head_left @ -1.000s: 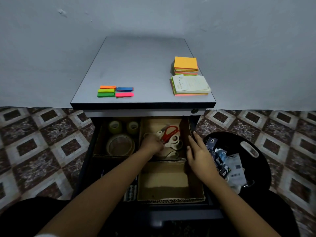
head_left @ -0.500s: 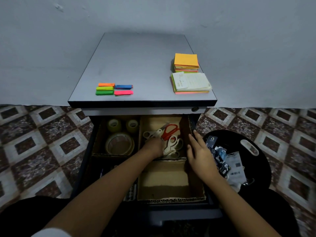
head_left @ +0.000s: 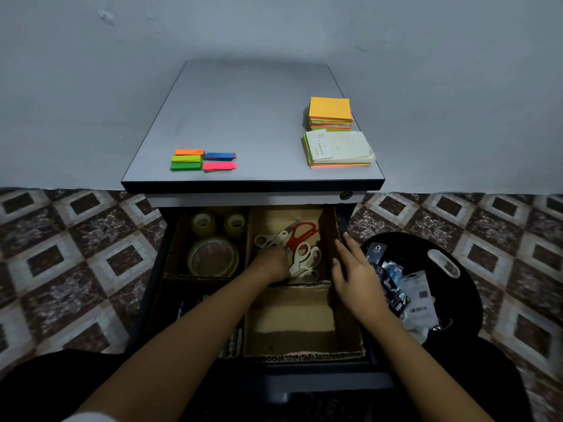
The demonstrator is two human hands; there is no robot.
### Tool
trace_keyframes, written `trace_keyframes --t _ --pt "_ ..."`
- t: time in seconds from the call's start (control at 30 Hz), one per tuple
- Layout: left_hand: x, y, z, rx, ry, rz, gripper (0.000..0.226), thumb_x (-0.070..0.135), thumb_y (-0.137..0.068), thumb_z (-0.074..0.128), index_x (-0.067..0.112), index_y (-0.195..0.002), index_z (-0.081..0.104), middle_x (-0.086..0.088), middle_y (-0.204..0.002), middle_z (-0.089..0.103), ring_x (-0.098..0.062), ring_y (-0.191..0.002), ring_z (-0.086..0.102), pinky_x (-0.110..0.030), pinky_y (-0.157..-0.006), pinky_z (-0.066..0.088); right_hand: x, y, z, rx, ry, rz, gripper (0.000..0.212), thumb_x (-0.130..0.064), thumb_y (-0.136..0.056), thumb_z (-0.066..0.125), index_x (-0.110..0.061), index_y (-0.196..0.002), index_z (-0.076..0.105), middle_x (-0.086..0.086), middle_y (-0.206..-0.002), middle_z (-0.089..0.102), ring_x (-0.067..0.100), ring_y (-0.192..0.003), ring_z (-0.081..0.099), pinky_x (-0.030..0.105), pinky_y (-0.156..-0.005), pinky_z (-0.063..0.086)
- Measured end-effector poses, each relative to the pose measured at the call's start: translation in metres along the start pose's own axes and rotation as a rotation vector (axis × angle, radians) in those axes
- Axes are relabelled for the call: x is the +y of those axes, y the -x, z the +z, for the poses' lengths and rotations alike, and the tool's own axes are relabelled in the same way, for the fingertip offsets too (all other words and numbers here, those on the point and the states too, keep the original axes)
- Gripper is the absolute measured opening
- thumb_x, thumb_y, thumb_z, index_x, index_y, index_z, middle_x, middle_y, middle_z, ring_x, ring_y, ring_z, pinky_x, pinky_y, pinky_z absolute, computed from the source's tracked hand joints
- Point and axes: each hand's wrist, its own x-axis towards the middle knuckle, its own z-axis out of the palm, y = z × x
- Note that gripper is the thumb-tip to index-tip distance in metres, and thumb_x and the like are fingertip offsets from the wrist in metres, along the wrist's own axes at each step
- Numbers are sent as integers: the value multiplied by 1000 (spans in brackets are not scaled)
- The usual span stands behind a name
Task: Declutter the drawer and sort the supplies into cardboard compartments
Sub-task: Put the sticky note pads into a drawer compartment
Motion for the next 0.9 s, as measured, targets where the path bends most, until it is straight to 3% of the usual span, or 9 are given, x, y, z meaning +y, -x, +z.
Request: trace_keyframes --t 0.13,0.27,0.33,0.43,0.5,0.57,0.7,0.8,0.9 --pt "1 3 -5 72 126 56 10 9 -84 60 5 -93 63 -14 -99 64 -27 -96 61 -32 -81 48 -2 0 -1 -8 14 6 46 -19 -97 44 -10 -142 39 2 -156 21 20 -142 25 28 -112 26" --pt "3 16 -22 151 255 131 21 15 -85 64 11 -105 64 -6 -107 65 -19 -99 60 -30 -87 49 -5 1 -4 -19 98 -28 46 -20 -98 44 -8 -142 37 8 -154 25 23 -143 22 26 -113 21" --pt "4 26 -35 193 282 175 22 18 -86 64 14 -107 65 -2 -108 64 -12 -97 59 -23 -82 47 -8 -1 -9 2 130 -53 45 -21 -96 47 -7 -139 42 13 -147 37 27 -137 33 31 -112 28" --pt "12 43 -63 277 356 236 12 18 -88 61 14 -98 66 4 -90 64 -6 -83 58 -16 -71 47 -19 -12 -28 108 55 -81 35 -22 -94 52 -6 -125 59 12 -119 59 26 -112 53 30 -93 42" --pt "21 51 -84 340 394 273 10 18 -89 59 14 -93 67 9 -80 60 -5 -78 57 -13 -67 45 -33 -24 -51 184 -9 -83 28 -21 -93 54 -5 -114 65 11 -107 64 23 -98 59 24 -81 42" --pt "31 53 -106 429 453 283 12 17 -89 58 12 -91 69 6 -74 61 -8 -73 58 -21 -71 48 -48 -41 -77 256 -84 -68 25 -20 -93 54 -6 -107 68 11 -102 68 22 -92 62 22 -76 41" --pt "58 44 -143 436 739 162 12 9 -92 52 10 -89 64 -5 -75 61 -13 -64 56 -26 -65 54 -68 -88 -119 340 -105 -3 26 -19 -93 52 -4 -107 69 13 -110 69 26 -103 61 23 -75 38" --pt "77 33 -159 322 1002 26 19 -5 -92 42 2 -79 54 -10 -69 48 -16 -56 44 -22 -49 43 -71 -124 -133 194 -19 116 34 -22 -93 52 3 -112 64 19 -116 64 31 -111 56 29 -82 41" --pt "87 23 -162 234 1039 -101 32 -6 -93 33 2 -67 49 -8 -63 47 -14 -55 38 -24 -54 42 -70 -143 -134 55 59 213 27 -23 -92 54 2 -81 57 15 -84 59 36 -108 55 28 -68 34"
